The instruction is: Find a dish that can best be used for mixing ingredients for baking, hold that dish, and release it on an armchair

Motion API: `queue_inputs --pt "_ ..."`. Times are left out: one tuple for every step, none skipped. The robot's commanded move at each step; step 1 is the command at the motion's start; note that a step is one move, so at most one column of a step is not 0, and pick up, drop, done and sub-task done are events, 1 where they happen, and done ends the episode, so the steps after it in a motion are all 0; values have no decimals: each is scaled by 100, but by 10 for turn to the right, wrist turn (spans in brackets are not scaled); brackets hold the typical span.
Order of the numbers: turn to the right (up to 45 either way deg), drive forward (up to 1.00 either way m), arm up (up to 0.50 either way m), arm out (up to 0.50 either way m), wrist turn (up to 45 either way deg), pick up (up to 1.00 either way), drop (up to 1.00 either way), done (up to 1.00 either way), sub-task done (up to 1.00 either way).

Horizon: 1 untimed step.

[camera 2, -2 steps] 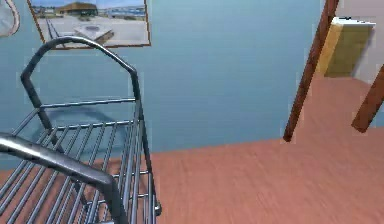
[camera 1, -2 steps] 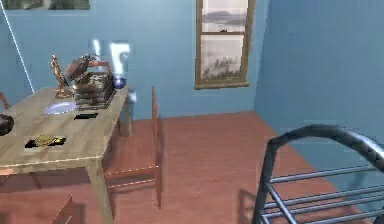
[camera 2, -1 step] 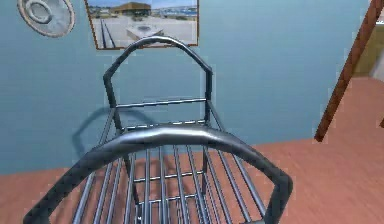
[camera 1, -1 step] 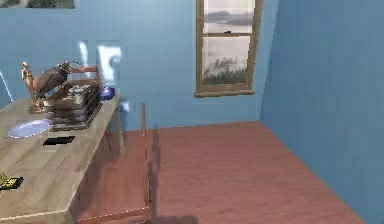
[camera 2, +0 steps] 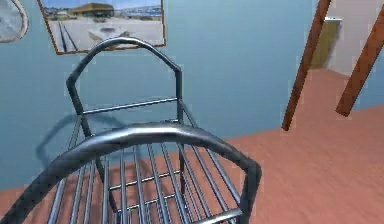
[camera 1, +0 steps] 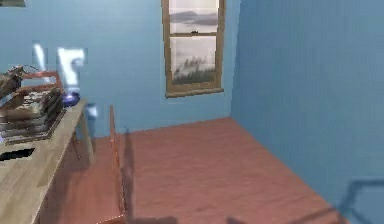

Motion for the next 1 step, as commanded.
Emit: queue_inputs --pt "0 65 0 0 0 0 0 0 0"
